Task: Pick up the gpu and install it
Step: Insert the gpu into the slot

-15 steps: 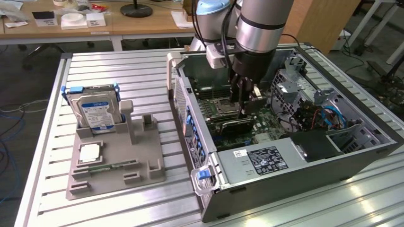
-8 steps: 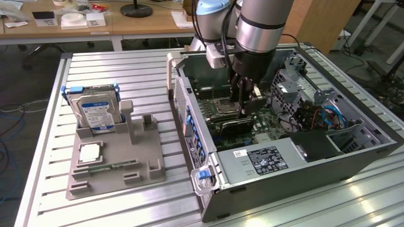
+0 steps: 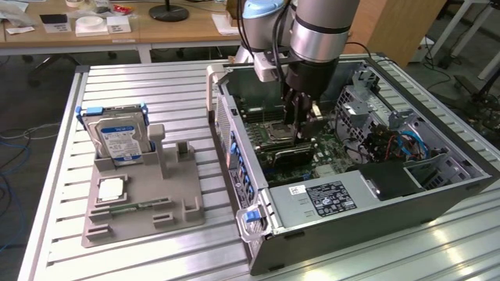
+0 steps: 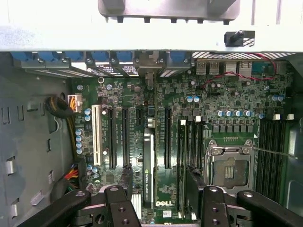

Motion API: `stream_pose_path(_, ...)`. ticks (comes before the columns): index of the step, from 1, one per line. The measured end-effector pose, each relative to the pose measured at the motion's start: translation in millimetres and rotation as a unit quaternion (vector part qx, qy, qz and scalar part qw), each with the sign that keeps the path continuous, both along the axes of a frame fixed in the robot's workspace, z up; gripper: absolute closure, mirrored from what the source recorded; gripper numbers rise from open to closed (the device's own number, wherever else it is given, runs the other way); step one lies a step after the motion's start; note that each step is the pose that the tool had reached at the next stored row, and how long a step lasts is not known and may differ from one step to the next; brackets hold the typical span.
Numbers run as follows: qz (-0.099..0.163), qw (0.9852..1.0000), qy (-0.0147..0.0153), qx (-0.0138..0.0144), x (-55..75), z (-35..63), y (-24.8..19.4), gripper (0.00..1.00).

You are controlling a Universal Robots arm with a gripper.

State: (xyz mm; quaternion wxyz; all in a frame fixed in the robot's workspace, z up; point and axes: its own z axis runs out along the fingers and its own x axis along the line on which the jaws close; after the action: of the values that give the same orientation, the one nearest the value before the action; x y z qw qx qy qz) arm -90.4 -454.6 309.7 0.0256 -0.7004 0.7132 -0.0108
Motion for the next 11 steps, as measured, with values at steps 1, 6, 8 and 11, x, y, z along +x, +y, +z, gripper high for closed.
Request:
stream_pose_path(1, 0.0, 1.0, 0.0, 0.0, 0.2, 0.2, 0.0, 0.42)
stream_pose_path(6, 0.0, 1.0, 0.0, -0.0001, 0.4, 0.9, 2.3, 0.42)
stream_pose_path(8, 0.0, 1.0, 0.0001, -0.0001, 0.4, 1.4, 3.5, 0.42)
stream_pose_path(11, 0.0, 1.0, 0.0, 0.0, 0.7, 3.9, 3.8, 0.42)
